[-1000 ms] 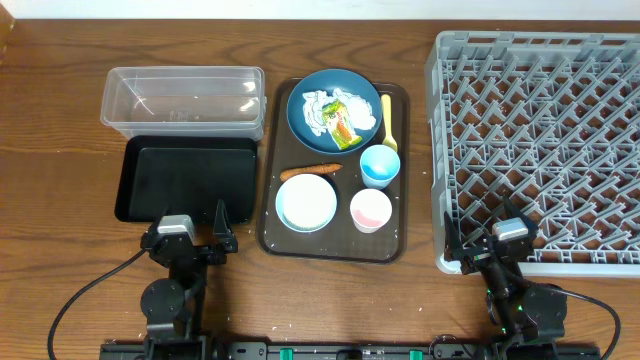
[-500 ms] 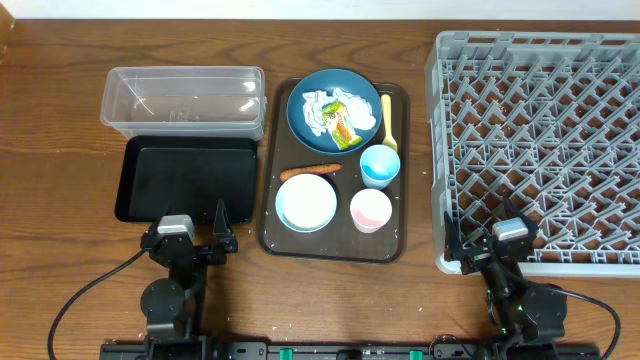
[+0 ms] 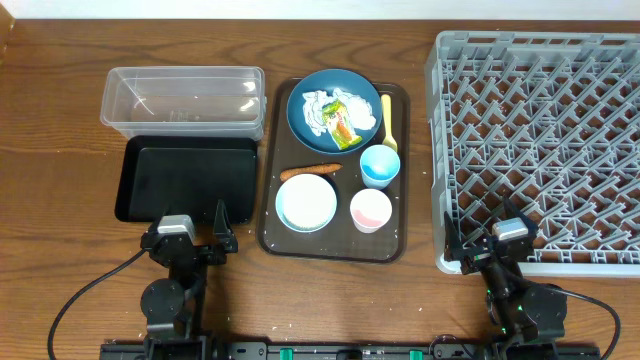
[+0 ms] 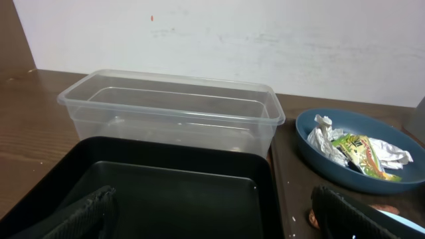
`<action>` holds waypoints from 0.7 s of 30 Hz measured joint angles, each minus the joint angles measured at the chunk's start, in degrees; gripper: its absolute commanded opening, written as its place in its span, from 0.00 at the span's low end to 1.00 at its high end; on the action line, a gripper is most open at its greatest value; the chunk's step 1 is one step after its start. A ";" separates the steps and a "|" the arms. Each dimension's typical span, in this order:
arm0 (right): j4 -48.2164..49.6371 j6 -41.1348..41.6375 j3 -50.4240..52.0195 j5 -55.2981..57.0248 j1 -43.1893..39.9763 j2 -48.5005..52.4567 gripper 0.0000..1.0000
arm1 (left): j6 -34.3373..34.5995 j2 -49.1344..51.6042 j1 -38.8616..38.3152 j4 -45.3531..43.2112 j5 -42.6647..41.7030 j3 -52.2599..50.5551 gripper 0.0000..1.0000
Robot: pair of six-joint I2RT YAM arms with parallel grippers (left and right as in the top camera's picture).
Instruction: Sort waste into correct bins and load items into the dishwasher rack
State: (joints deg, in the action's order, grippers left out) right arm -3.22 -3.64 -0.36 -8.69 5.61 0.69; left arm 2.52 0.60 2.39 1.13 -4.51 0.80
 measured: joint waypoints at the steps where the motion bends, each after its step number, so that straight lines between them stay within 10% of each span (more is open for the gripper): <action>1: 0.00 0.00 0.00 0.00 0.00 0.00 0.99 | 0.00 0.00 0.00 0.00 0.00 0.00 0.95; 21: 8.85 0.00 0.00 1.01 -0.02 0.00 0.99 | -0.02 0.00 0.00 -2.23 -1.14 -0.15 0.95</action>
State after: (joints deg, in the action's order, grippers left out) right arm 5.63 -3.64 -0.36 -7.68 5.58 0.69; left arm 2.50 0.60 2.39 -1.10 -5.65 0.64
